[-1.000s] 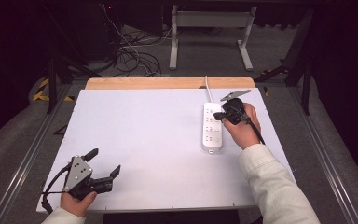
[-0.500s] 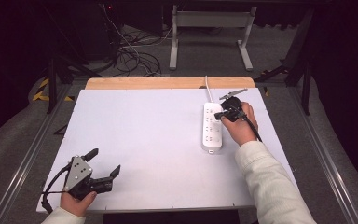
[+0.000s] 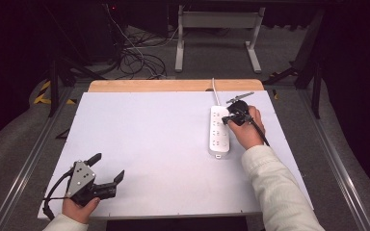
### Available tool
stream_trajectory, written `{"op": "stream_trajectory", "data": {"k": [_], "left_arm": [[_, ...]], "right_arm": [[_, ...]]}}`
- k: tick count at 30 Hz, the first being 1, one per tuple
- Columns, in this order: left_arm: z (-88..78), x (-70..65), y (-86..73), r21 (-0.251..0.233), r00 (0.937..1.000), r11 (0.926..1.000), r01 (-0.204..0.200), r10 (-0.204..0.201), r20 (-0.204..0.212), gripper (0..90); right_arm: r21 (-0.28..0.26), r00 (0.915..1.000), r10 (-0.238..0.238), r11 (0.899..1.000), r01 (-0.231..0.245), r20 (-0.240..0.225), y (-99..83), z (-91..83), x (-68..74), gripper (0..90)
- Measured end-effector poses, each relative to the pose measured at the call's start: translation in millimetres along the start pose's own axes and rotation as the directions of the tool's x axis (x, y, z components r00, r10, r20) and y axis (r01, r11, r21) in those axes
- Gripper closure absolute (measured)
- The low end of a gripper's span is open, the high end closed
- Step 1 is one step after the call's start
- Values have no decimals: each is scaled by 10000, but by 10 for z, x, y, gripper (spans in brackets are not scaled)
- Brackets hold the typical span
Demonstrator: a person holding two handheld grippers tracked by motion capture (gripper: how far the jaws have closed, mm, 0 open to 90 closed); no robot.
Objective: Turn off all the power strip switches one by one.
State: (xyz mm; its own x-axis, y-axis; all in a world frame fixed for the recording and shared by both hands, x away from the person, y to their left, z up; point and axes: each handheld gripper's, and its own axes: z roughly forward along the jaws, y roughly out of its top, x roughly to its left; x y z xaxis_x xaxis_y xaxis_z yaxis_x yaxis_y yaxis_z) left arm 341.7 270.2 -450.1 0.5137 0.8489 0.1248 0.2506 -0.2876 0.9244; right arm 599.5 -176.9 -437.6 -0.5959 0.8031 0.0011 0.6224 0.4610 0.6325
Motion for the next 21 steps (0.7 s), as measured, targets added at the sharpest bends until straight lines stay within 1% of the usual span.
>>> {"op": "stream_trajectory", "data": {"k": [6, 13, 21], "left_arm": [[-4, 1, 1, -8, 10000, 10000, -11, 11, -1, 102], [-4, -2, 1, -3, 10000, 10000, -23, 23, 5, 102], [-3, -4, -1, -1, 10000, 10000, 2, -2, 29, 102]], "right_arm": [[143, 10000, -21, 9999, 21, -10, -9, 20, 7, 900], [141, 10000, 8, 9999, -8, -6, -18, 30, 5, 900], [211, 9998, 176, 9996, -175, -31, -25, 48, -3, 900]]}}
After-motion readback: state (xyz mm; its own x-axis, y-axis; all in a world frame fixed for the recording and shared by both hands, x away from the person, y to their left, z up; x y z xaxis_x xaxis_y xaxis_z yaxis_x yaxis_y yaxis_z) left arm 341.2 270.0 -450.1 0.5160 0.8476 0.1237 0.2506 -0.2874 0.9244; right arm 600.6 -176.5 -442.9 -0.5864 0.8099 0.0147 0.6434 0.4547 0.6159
